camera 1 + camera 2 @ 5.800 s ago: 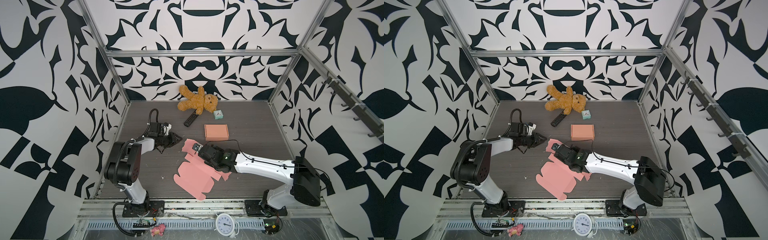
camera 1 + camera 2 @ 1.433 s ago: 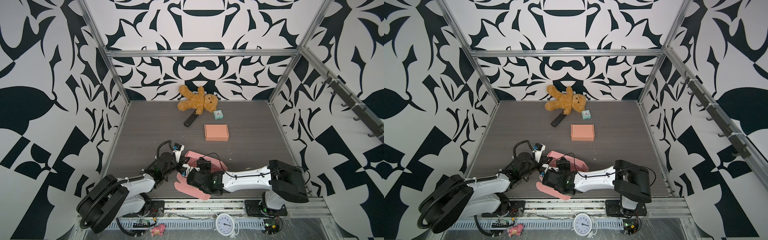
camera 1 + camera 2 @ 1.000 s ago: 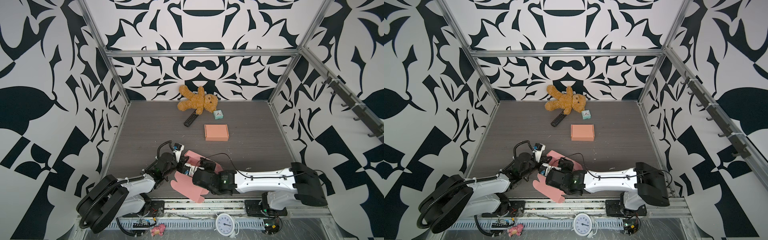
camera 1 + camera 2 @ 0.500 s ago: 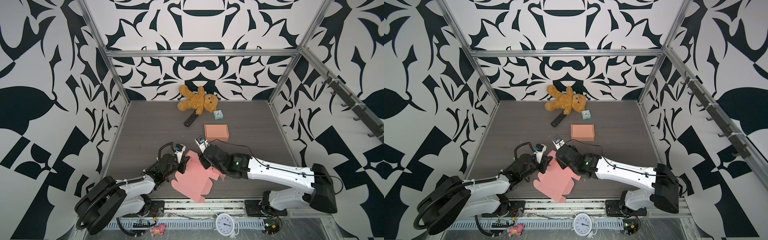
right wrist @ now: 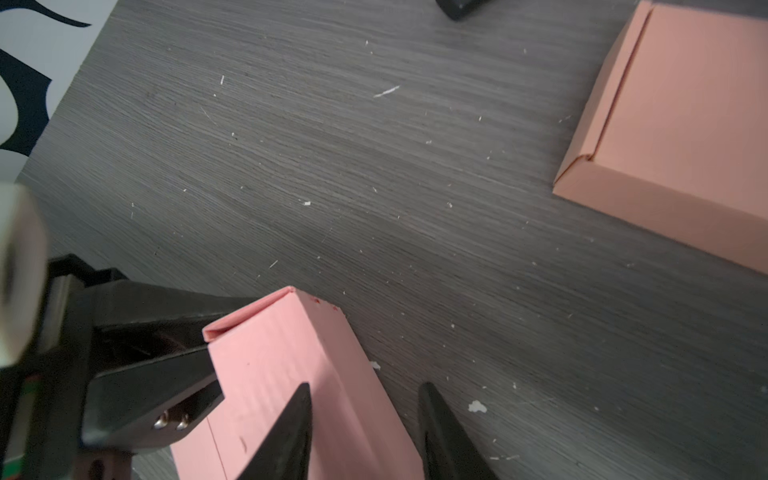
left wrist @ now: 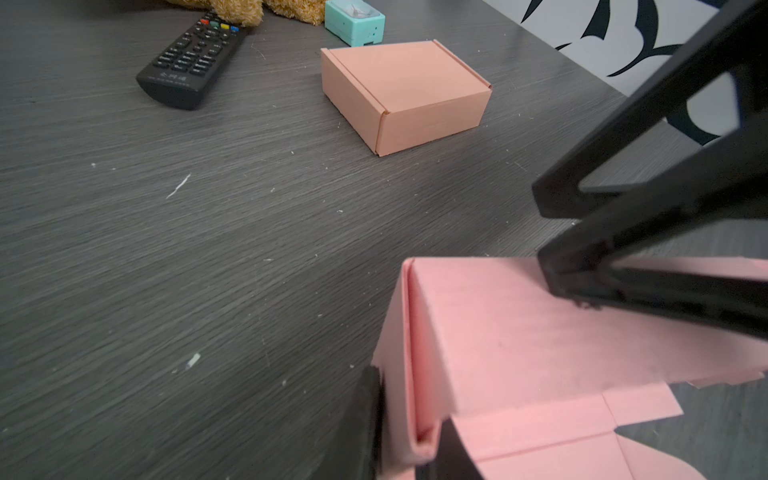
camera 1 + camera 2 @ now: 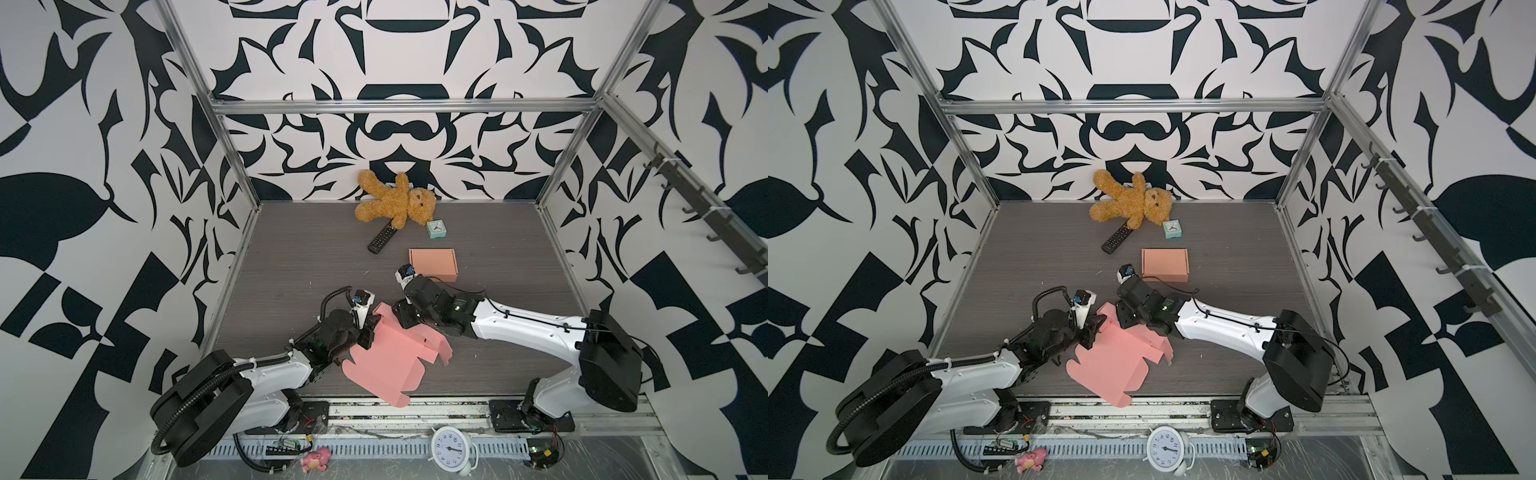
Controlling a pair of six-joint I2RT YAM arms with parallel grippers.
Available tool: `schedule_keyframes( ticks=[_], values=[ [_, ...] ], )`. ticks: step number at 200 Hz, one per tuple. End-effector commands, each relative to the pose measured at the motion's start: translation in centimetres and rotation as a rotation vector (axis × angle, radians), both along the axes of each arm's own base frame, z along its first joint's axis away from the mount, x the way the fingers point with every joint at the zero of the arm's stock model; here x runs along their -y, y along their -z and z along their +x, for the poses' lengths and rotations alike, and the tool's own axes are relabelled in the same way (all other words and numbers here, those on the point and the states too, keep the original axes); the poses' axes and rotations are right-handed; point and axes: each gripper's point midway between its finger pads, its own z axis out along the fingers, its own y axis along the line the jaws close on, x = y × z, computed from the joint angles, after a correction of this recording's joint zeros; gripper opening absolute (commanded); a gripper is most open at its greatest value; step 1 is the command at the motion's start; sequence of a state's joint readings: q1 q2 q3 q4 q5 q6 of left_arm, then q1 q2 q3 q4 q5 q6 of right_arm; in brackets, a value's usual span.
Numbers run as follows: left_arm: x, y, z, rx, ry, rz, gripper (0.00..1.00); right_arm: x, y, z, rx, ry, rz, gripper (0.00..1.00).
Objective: Fold the paper box
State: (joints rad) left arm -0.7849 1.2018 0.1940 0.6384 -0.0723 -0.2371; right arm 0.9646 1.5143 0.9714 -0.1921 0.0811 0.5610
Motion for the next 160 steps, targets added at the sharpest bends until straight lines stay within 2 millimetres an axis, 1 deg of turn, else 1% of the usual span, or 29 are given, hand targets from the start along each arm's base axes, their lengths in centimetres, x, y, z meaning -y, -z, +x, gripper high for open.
schedule_keyframes(
  ticks=[1,31,68,94,114,122,141,160],
  values=[
    [0.4,-0.8,0.5,0.026,-0.009,-0.005,0.18,-1.6,-0.8,0.2,-0.032,0.002,0.123,0.43],
    [0.3,-0.7,0.7,0.028,-0.018,0.006,0.19,-2.0,-0.1,-0.1,-0.078,0.008,0.197,0.42],
    [0.0,-0.7,1.2,0.032,-0.058,0.012,0.19,-2.1,1.1,-0.9,-0.125,0.006,0.228,0.39],
    [-0.3,-0.8,1.4,0.045,-0.081,0.016,0.26,-2.1,1.5,-1.4,-0.153,0.002,0.251,0.36],
    [-0.5,-0.9,1.4,0.053,-0.095,0.02,0.27,-2.2,1.4,-1.7,-0.163,0.005,0.28,0.36],
    [-0.7,-1.0,1.5,0.058,-0.104,0.022,0.27,-2.2,1.4,-1.8,-0.169,0.005,0.29,0.35],
    [-1.0,-0.9,1.6,0.063,-0.121,0.028,0.21,-2.2,1.6,-2.1,-0.186,0.012,0.313,0.34],
    [-1.1,-0.9,1.5,0.066,-0.128,0.031,0.18,-2.5,1.6,-2.4,-0.209,0.01,0.357,0.33]
  ],
)
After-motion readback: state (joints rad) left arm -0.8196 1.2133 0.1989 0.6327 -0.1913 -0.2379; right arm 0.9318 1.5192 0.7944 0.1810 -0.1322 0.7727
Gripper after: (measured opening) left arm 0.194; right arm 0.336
